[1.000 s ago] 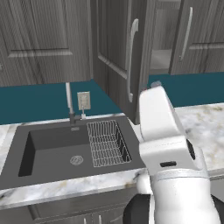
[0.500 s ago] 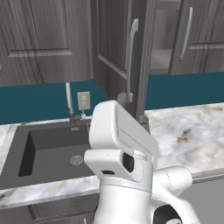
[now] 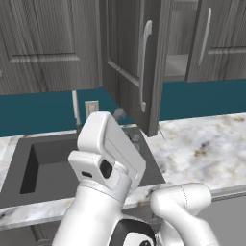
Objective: Close all open cabinet doors.
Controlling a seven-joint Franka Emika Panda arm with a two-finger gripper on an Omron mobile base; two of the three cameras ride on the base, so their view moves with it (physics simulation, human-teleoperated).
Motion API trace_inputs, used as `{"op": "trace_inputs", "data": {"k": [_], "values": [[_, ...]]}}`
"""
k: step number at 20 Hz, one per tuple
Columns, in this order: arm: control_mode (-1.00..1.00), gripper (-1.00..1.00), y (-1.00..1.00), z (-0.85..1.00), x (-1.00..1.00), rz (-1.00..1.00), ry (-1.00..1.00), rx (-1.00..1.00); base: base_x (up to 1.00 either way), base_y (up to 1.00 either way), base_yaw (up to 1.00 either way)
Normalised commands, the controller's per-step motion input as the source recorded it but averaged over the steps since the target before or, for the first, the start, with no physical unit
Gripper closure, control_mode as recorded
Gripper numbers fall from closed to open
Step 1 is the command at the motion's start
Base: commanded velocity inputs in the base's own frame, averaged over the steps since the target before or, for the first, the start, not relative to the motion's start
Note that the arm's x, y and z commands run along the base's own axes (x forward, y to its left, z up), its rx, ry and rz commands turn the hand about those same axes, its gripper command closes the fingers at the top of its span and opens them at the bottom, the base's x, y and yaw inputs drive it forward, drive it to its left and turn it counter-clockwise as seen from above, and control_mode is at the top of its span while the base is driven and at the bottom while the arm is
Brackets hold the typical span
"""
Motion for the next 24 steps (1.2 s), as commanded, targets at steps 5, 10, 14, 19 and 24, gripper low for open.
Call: {"op": "trace_inputs", "data": {"k": [5,10,14,19,24], "values": [[-1.00,-1.00,0.00,-0.21,0.40,0.00,0.00,0.21,0.00,0.00,0.00],[-1.00,-1.00,-0.13,0.00,0.40,0.00,0.00,0.14,0.00,0.00,0.00],[-1.00,-1.00,-0.01,0.00,0.44,0.00,0.01,0.07,0.00,0.00,0.00],[-1.00,-1.00,0.00,-0.05,0.68,0.00,0.05,0.06,0.00,0.00,0.00],[-1.00,-1.00,0.00,-0.12,0.84,0.02,0.08,0.04,0.00,0.00,0.00]]}}
